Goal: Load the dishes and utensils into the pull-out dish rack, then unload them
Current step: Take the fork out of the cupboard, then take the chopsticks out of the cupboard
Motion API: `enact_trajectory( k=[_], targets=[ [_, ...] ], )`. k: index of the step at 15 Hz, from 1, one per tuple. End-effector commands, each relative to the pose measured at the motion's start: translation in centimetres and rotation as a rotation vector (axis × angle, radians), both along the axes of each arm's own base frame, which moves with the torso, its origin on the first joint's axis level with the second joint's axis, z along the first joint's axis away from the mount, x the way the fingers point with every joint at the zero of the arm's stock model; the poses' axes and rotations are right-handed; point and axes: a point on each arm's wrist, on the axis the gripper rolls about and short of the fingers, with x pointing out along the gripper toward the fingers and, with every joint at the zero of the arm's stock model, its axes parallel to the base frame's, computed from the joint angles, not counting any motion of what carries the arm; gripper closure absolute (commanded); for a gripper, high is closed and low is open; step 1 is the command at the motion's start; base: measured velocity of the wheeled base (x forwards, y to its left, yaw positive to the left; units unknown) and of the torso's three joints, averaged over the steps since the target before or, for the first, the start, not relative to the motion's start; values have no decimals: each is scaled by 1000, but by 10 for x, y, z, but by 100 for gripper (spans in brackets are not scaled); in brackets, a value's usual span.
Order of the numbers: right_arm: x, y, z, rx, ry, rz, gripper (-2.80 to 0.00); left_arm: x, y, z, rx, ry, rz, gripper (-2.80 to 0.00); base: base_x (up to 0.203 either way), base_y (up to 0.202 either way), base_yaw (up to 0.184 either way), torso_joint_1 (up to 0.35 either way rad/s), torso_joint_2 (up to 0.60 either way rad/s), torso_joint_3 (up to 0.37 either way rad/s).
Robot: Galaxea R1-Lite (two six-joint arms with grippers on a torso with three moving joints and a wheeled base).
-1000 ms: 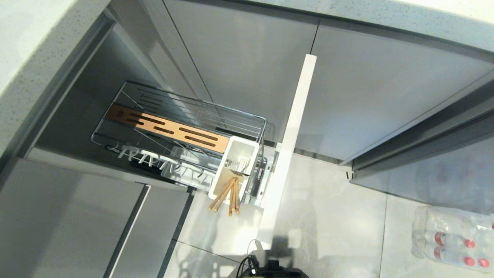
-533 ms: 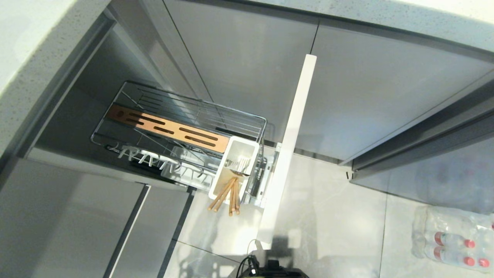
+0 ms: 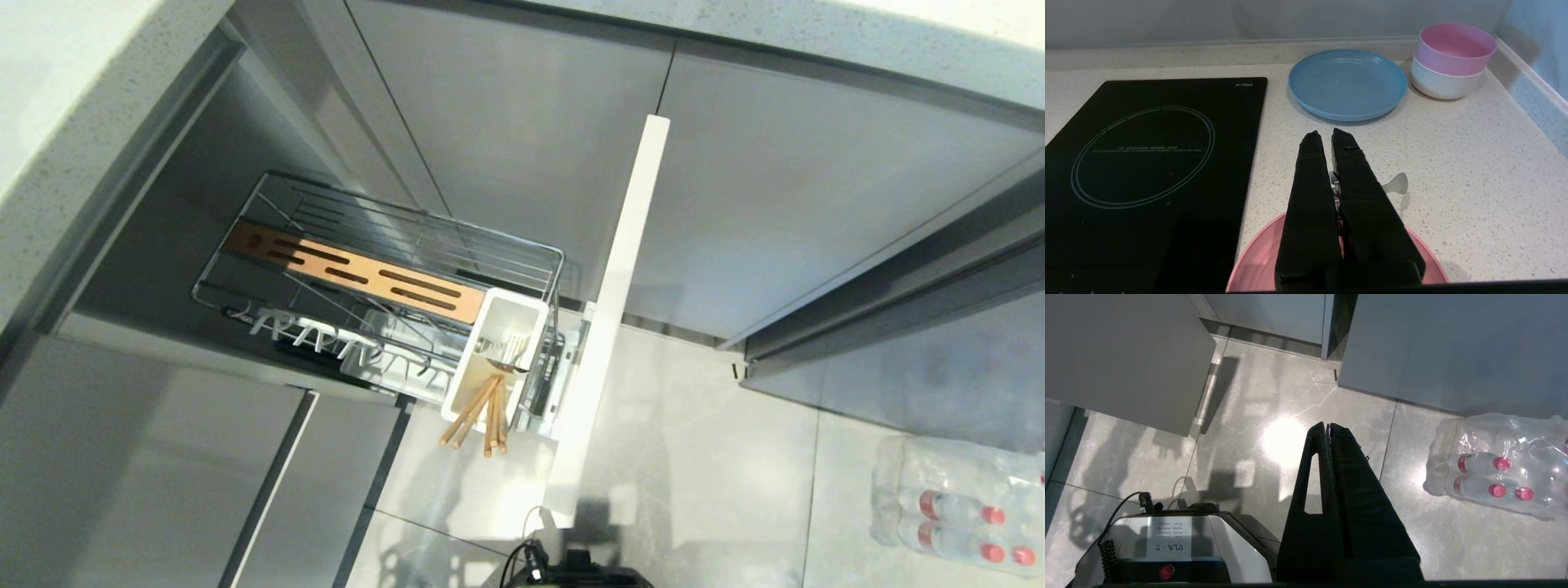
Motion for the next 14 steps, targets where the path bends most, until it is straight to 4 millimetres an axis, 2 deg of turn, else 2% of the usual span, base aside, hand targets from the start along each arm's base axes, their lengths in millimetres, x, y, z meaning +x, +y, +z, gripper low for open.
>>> enact_trajectory(
  k=[1,7,14],
  targets=[
    [0,0,0,0,0,-1,0,-3,-2,-3,-12,-17,11,0,0,0,0,0,0,0],
    [0,0,0,0,0,0,0,3,5,-28,-120,-67,12,0,0,0,0,0,0,0],
    [0,0,0,1,0,0,0,-6,1,-49,-161,-148,59,0,0,0,0,0,0,0]
  ],
)
